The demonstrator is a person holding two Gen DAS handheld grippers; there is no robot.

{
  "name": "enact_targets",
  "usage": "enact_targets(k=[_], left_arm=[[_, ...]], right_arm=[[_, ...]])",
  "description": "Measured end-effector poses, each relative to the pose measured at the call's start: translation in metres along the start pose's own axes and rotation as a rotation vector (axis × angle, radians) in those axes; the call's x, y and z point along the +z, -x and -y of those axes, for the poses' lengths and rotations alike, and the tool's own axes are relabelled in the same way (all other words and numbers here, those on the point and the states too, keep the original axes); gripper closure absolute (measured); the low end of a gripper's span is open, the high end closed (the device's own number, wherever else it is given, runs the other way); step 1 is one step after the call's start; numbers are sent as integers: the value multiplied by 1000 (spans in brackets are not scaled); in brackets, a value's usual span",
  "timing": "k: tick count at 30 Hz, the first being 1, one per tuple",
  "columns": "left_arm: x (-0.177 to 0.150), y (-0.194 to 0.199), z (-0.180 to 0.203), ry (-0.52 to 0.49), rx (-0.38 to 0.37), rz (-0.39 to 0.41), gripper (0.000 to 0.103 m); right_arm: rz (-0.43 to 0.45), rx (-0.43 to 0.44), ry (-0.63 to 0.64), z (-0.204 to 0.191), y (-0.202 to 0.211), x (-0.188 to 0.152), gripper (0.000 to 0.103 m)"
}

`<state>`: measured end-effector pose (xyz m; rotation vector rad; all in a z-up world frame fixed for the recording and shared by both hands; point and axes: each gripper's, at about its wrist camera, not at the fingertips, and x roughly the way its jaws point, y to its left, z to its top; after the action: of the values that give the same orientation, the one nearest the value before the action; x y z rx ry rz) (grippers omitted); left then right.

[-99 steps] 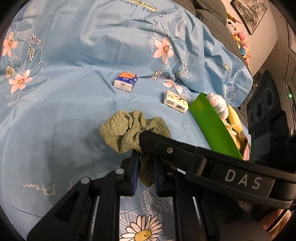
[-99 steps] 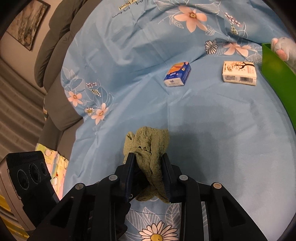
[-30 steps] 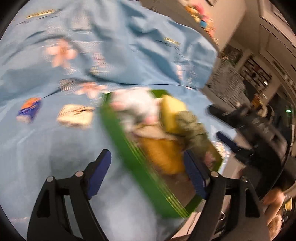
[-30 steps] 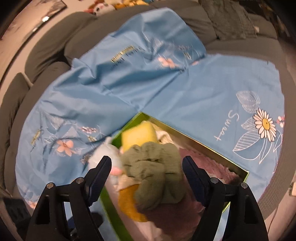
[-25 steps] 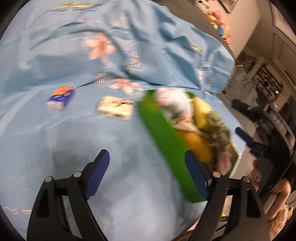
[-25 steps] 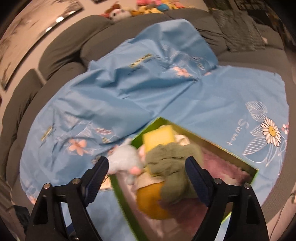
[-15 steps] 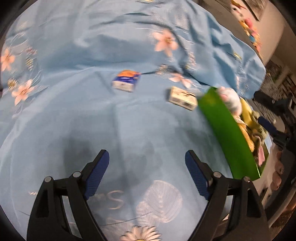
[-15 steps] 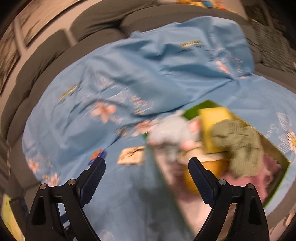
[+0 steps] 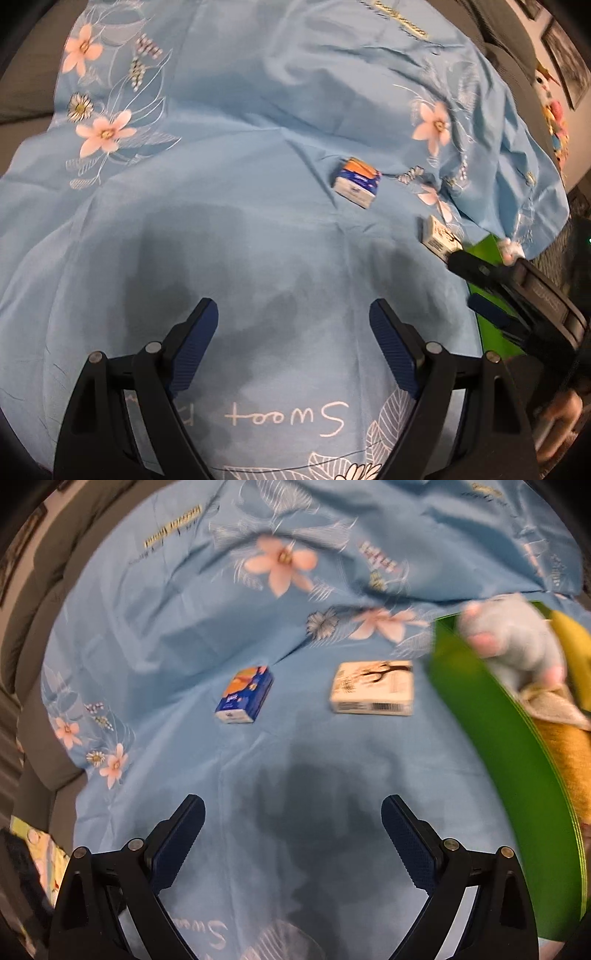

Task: Organize soft objects
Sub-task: 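Grasp the blue tissue pack with the right gripper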

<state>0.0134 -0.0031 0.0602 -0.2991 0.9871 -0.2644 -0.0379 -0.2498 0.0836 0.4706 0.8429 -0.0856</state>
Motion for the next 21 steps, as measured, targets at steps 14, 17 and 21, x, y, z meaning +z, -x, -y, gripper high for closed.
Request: enact_targets(k=[14, 17, 21], left_arm=[[12, -7, -22, 30, 86, -29, 20], [12, -9, -24, 30, 93, -36, 20], [14, -10, -25, 34, 88, -34, 20]], right_arm=[[-27, -158, 104, -84, -123, 76, 6], [-23, -216, 126, -90, -148, 81, 10], [-37, -242, 122, -85, -167, 81, 47]])
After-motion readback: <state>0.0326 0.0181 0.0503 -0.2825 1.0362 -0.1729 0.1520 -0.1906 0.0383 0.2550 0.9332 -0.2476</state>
